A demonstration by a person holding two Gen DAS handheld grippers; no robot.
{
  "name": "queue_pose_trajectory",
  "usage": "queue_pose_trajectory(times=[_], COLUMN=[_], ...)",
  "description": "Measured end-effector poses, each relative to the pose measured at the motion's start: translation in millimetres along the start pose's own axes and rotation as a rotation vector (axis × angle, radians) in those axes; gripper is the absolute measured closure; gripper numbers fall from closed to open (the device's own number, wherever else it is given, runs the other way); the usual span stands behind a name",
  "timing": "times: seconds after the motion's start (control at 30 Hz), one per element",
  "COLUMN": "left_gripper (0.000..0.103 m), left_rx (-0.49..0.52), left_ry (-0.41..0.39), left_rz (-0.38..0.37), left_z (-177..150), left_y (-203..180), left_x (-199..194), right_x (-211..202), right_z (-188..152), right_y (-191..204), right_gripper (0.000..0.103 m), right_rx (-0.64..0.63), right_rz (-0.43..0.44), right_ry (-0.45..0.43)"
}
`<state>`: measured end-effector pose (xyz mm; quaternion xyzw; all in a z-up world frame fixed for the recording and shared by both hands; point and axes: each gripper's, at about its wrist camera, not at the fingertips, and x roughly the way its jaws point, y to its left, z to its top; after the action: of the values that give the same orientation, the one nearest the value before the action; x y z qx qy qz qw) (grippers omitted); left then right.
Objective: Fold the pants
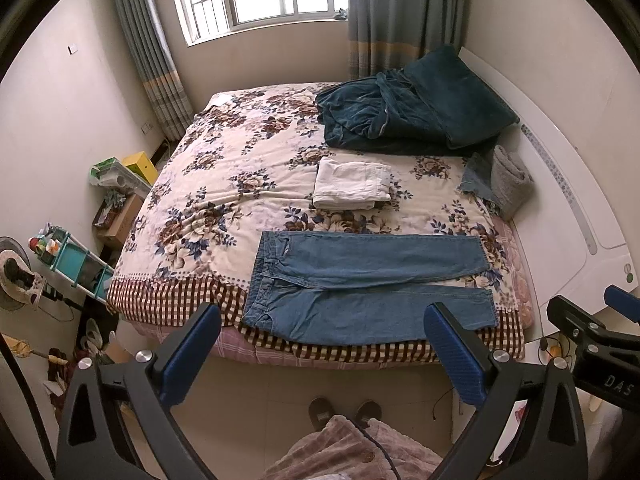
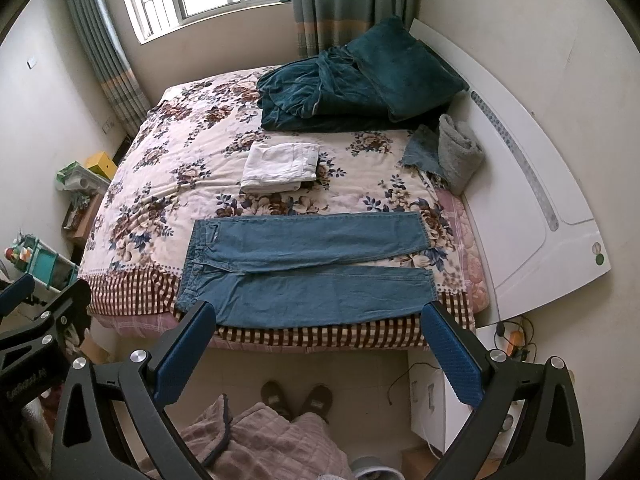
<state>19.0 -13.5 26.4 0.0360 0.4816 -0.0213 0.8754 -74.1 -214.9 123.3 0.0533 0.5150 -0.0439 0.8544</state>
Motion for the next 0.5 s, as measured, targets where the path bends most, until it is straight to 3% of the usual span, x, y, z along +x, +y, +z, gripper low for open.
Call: queue_pose_trajectory(times=[0.5], left_gripper=[0.0], left_rx=[-0.004], left_ry=[-0.009], left_rz=[0.002], left_z=[-7.8], left_y=[-2.9], left_x=[4.4], right_x=[0.1], right_z=[1.6], right_y=[-4.8], right_gripper=[0.0], right_rx=[0.003], right_rz=[0.005], right_ry=[-0.004])
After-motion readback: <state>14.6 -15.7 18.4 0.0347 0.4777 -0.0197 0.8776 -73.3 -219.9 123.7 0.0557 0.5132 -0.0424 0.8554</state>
